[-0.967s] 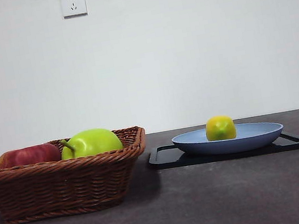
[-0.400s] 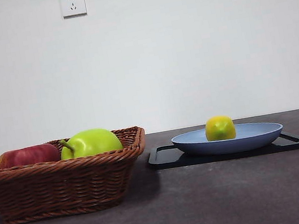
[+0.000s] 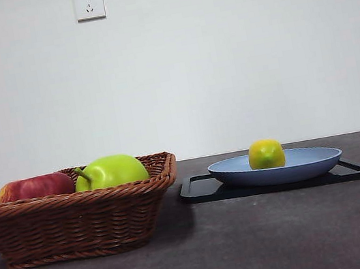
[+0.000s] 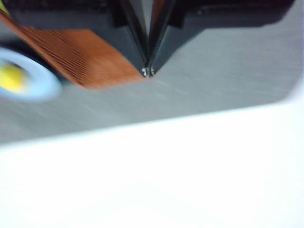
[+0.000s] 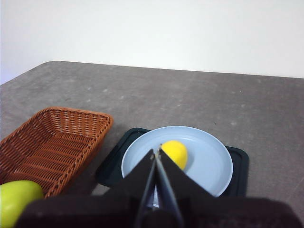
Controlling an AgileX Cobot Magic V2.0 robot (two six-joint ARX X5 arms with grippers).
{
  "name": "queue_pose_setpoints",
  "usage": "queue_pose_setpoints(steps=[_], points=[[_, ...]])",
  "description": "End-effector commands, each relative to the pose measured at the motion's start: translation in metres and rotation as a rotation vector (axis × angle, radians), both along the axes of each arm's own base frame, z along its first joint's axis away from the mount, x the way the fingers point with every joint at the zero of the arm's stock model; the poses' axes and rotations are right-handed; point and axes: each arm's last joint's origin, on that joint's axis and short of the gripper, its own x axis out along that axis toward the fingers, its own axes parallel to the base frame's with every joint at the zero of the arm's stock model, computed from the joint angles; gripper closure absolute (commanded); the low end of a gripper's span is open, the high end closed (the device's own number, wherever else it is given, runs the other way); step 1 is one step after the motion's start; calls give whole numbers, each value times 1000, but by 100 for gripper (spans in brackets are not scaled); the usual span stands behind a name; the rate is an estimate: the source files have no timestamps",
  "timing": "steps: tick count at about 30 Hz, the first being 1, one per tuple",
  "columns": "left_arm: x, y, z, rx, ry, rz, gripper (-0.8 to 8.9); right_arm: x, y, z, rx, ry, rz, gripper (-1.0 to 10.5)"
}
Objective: Take the lemon from the basket,put the lemon in the plate,hand out the plate
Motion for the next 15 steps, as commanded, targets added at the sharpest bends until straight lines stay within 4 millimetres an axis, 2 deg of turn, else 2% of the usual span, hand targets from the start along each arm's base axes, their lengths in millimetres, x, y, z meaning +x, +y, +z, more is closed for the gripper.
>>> queue_pose_setpoints(steps=[1, 7, 12, 15], points=[[4, 7, -14, 17, -17, 145, 805, 0, 1, 4, 18, -13, 1, 943], [19, 19, -56, 10, -25, 309, 805, 0, 1, 4, 18, -13, 1, 943], [29, 23, -95, -8, 76, 337, 805, 0, 1, 4, 18, -13, 1, 943], [31, 23, -111, -20, 118, 344, 805, 0, 1, 4, 18, -13, 1, 943]])
